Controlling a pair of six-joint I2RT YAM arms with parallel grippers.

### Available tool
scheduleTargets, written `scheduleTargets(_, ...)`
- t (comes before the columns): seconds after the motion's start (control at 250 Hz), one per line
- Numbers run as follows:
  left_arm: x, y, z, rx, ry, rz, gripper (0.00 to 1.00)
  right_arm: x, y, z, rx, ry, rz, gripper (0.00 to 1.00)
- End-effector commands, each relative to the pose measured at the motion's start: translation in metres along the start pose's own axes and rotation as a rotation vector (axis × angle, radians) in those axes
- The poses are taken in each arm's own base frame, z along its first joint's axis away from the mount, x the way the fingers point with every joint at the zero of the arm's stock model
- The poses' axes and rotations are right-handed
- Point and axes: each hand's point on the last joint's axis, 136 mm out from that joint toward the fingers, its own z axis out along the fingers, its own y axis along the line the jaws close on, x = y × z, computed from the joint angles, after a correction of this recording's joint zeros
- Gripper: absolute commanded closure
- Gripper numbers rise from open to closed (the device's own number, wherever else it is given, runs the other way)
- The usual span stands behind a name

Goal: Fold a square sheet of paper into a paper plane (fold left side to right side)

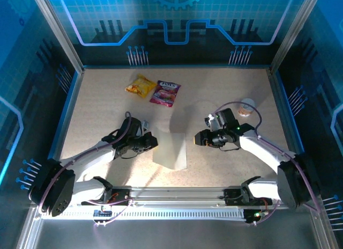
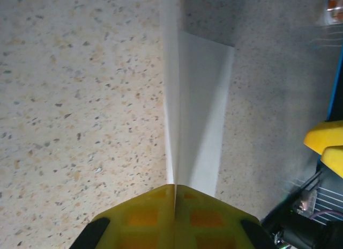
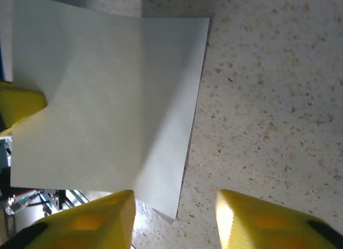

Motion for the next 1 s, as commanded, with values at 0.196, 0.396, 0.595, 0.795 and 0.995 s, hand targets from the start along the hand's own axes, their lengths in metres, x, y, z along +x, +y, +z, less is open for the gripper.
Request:
scheduleTargets(0.196,0.006,0.015,0.000,-0.097,0.022,0.004,1.00,0.005,0.008,0.042,-0.028,0.055,-0.014,0.95)
scheduleTargets(0.396,0.006,0.013,0.003,-0.097,0.036,0.006,1.00,0.013,0.010,0.066,-0.028,0.121,-0.026,1.00)
scheduleTargets(0.595,0.007,0.011,0.004,-0.098,0.039,0.014,0.94,0.025,0.000,0.085,0.022,0.169,-0.019,1.00)
scheduleTargets(0.795,0.004,-0.003,-0.002,-0.054,0.030,0.039,0.71,0.036,-0.021,0.090,0.108,0.208,0.003,1.00)
scheduleTargets(0.995,0.003,-0.030,-0.006,0.049,0.038,0.077,0.60,0.044,-0.034,0.092,0.156,0.232,0.007,1.00)
